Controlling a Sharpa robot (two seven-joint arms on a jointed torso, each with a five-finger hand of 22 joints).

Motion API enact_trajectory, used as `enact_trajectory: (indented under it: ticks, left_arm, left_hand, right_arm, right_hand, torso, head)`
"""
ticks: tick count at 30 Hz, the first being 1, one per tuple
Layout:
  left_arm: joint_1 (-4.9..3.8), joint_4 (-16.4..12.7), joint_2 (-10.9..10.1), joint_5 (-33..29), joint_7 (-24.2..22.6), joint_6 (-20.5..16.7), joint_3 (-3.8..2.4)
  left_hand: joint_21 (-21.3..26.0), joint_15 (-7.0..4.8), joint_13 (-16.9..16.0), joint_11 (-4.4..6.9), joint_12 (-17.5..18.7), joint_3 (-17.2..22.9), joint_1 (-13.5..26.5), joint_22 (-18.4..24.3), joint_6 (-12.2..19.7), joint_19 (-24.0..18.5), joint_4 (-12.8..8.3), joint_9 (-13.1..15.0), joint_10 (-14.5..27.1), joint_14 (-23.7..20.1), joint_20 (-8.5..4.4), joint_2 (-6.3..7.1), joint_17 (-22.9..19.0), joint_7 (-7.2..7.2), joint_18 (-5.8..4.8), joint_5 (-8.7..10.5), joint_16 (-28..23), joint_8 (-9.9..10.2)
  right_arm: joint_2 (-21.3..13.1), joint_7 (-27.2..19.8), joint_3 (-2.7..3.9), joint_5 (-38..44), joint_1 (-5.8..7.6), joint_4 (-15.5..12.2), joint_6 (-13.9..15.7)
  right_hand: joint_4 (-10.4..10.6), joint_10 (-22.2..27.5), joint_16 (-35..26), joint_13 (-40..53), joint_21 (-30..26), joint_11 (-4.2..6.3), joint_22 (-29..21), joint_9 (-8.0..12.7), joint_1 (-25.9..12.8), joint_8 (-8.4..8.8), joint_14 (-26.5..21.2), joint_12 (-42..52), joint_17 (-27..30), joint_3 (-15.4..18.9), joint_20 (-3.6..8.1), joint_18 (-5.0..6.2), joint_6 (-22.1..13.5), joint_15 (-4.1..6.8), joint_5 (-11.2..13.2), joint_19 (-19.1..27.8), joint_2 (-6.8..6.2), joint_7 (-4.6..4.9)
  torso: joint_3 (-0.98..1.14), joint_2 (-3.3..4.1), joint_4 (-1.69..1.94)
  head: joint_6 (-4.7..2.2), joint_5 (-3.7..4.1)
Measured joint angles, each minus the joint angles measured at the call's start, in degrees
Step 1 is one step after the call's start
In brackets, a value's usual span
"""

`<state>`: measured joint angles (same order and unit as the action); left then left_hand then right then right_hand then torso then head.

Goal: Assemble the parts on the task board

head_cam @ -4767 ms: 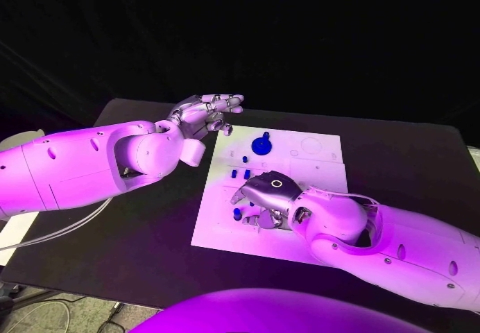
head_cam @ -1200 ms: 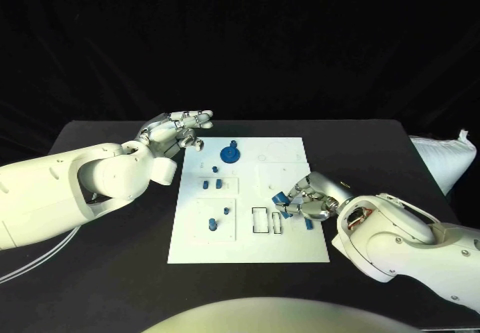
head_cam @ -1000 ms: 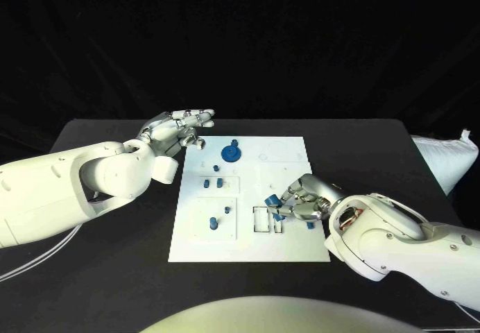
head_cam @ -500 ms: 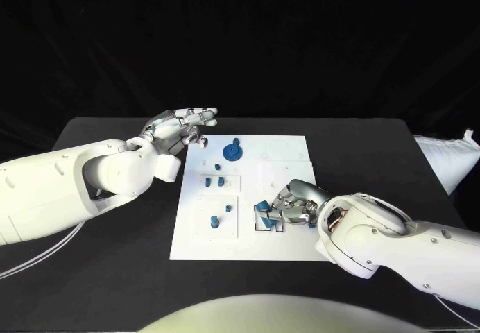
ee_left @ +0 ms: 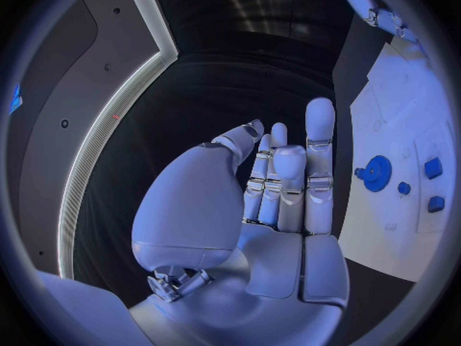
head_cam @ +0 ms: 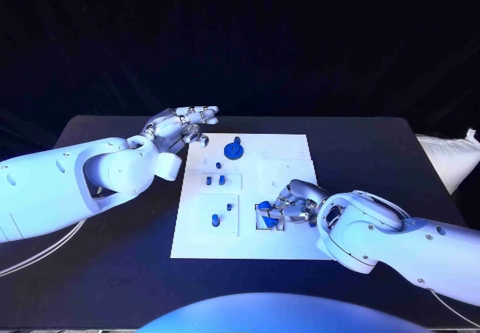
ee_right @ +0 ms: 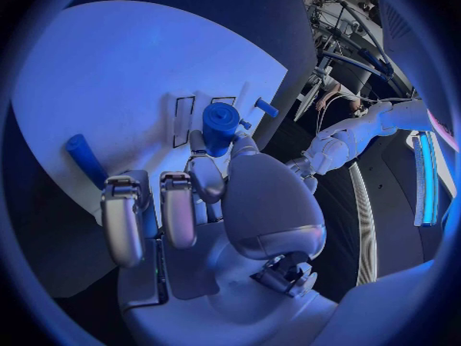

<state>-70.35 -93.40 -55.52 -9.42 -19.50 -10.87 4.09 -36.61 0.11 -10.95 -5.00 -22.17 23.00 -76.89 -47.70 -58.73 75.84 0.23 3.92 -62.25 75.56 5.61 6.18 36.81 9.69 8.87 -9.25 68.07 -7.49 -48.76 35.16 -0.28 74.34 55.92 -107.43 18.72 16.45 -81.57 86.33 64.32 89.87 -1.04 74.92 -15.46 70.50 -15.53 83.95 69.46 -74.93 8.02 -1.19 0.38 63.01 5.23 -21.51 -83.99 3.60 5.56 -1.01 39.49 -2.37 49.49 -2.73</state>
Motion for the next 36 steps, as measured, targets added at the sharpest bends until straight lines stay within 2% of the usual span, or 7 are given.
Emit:
enact_trajectory:
  ticks: [6,9,13,16,23,31,36]
  left_arm:
    - [0.00,-0.03,-0.03,0.00,0.00,0.00,-0.01]
    - [0.00,-0.04,-0.04,0.00,0.01,0.00,-0.01]
    - [0.00,-0.05,-0.08,0.00,0.02,0.00,-0.01]
    - [0.00,-0.06,-0.10,0.00,0.03,0.00,0.00]
    - [0.00,-0.06,-0.12,0.00,0.05,0.03,0.01]
    - [0.00,-0.02,-0.20,0.00,0.07,0.08,0.01]
    - [0.00,-0.01,-0.22,0.00,0.10,0.12,0.01]
  left_hand:
    - [0.00,0.00,0.00,0.00,0.00,0.00,0.00,0.00,0.00,0.00,0.00,0.00,0.00,0.00,0.00,0.00,0.00,0.00,0.00,0.00,0.00,0.00]
    - [0.00,0.00,0.00,0.00,0.00,0.00,0.00,0.00,0.00,0.00,0.00,0.00,0.00,0.00,0.00,0.00,0.00,0.00,0.00,0.00,0.00,0.00]
    - [0.00,0.00,0.01,0.00,0.00,0.00,0.00,-0.01,0.00,0.00,0.00,0.00,0.00,0.00,0.00,0.00,0.00,0.00,0.00,0.00,0.00,0.00]
    - [0.00,0.00,0.01,0.00,0.00,0.00,0.00,0.00,0.00,0.00,0.00,0.00,0.00,0.00,0.00,0.00,0.00,0.00,0.00,0.00,0.00,0.00]
    - [0.00,0.00,0.01,0.00,0.00,0.00,0.00,-0.01,0.00,0.00,0.00,0.00,0.00,0.00,0.00,0.00,0.01,0.00,0.00,0.00,0.00,0.00]
    - [0.00,0.00,0.02,0.00,0.00,0.00,0.00,-0.01,0.00,0.00,0.00,0.00,0.00,0.00,0.00,0.00,0.01,0.00,0.00,0.00,0.00,0.00]
    - [0.00,0.00,0.02,0.00,0.00,0.00,0.00,-0.01,0.00,0.00,0.00,0.00,0.00,0.00,0.00,0.00,0.01,0.00,0.00,0.00,0.00,0.00]
  right_arm:
    - [0.32,0.12,-0.01,0.79,0.00,0.33,-0.72]
    - [0.38,0.21,-0.07,1.39,-0.01,0.49,-0.90]
    - [0.38,0.32,-0.07,2.38,-0.01,0.69,-0.84]
    - [0.31,0.38,-0.07,3.20,-0.02,0.74,-0.64]
    - [-0.11,0.39,-0.07,4.57,-0.16,-0.42,0.12]
    - [-1.22,0.16,-0.06,5.65,-0.67,-2.53,0.35]
    - [-1.40,0.10,-0.06,6.84,-0.79,-2.57,0.30]
  right_hand:
    - [0.02,0.19,0.00,0.92,0.00,0.22,0.00,-4.41,-2.84,-0.87,0.19,2.54,0.00,1.63,0.17,0.00,1.24,0.23,4.64,-0.01,0.17,-1.02]
    - [0.06,0.40,0.00,1.04,0.00,0.42,-0.01,-5.21,-5.26,-0.74,0.18,4.43,0.01,3.23,0.17,0.00,3.51,0.46,8.26,-0.01,0.37,-3.35]
    - [-0.27,0.39,0.00,6.87,0.00,0.44,-0.01,-6.07,-9.77,-0.74,0.29,5.76,0.01,5.90,0.17,0.00,3.05,0.57,14.61,-0.01,0.58,-3.28]
    - [0.18,-1.80,0.00,10.63,0.00,2.58,-0.01,-6.75,-11.97,-0.74,-0.11,4.93,0.01,7.39,0.17,0.00,2.66,0.68,17.44,-0.01,0.54,-3.30]
    - [-0.70,-2.09,-0.01,10.64,0.00,2.87,-0.01,-7.73,-10.09,-0.74,0.06,4.81,0.01,7.74,0.17,0.00,2.66,0.50,17.18,-0.01,0.19,-3.29]
    - [-8.10,-2.16,-0.01,11.03,0.00,2.76,-0.01,-9.30,0.98,-0.74,0.16,6.53,0.02,5.35,0.17,0.00,2.45,0.37,18.08,-0.01,-2.78,-3.50]
    - [-10.03,-1.64,-0.01,12.66,0.00,2.22,-0.02,-9.85,3.95,-0.74,0.08,7.25,0.02,3.56,0.17,0.00,2.45,0.07,18.29,-0.01,-2.01,-3.50]
  torso:
    - [0.00,0.00,0.01]
    - [0.00,-0.01,0.01]
    - [0.01,-0.01,-0.01]
    - [0.01,-0.01,-0.02]
    - [0.06,-0.01,-0.02]
    - [0.09,-0.01,-0.02]
    - [0.08,-0.01,-0.03]
  head:
    - [0.13,-0.07]
    - [0.14,-0.08]
    - [0.15,-0.05]
    - [0.16,-0.04]
    - [0.15,0.11]
    - [0.26,0.20]
    - [0.28,0.10]
